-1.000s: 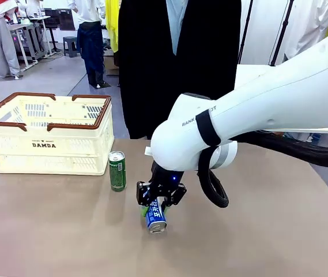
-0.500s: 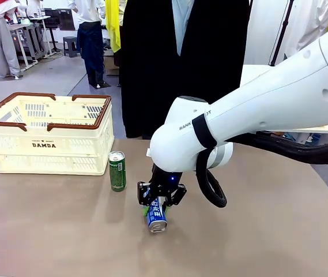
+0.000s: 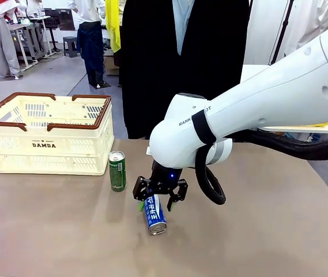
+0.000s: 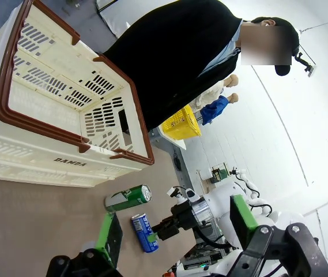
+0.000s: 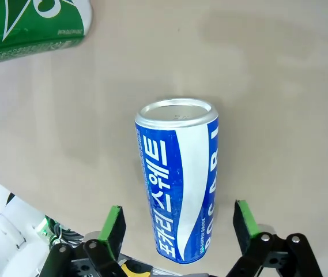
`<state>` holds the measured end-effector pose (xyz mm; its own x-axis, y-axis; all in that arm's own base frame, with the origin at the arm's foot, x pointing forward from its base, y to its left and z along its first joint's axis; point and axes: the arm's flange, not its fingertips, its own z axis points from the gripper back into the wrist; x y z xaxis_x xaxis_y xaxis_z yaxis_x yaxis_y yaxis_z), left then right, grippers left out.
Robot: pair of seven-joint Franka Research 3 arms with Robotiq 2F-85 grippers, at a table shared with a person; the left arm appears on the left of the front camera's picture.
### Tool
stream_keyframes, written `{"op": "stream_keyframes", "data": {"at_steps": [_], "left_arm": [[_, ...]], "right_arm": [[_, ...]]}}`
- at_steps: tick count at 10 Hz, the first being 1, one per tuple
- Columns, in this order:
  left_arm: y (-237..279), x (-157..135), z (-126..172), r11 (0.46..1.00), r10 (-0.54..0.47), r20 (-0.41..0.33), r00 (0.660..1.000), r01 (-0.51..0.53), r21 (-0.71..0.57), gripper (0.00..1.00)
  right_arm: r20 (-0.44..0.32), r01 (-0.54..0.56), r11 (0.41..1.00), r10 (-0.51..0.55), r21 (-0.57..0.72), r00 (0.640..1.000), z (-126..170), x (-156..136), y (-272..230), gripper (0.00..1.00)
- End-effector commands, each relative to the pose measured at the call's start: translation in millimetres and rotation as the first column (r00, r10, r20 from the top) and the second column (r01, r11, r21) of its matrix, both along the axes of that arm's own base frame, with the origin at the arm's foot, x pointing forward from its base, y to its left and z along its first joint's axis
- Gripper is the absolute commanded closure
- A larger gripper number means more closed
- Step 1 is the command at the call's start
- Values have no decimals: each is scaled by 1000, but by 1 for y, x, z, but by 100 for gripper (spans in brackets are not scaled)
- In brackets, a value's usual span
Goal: Place the drinks into the Shopping basket.
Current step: Pick up one drink and place it into the Shopping basket.
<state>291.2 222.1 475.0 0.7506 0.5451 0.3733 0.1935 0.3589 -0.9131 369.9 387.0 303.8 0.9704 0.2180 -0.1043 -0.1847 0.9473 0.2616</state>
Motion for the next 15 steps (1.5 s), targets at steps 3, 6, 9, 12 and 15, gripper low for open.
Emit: {"op": "stream_keyframes", "data": {"at_steps": [3,6,9,12,15], "left_arm": [[1,-1,1,1000,-7,-4,1000,7,-6,0],[1,-1,1,1000,-7,-4,1000,7,-6,0],[1,-1,1,1000,-7,-4,1000,7,-6,0],[1,-1,1,1000,-7,-4,1000,7,-6,0],[1,-1,1,1000,-7,-4,1000,7,-6,0]], "right_arm": [[-13,14,1000,-14,-12,1000,2,5,1,0],[-51,52,998,-51,26,997,45,15,-41,0],[-330,296,926,-211,233,920,130,58,-248,0],[-510,500,658,-200,563,837,118,71,-457,0],[-527,532,404,-133,744,839,79,63,-560,0]]}}
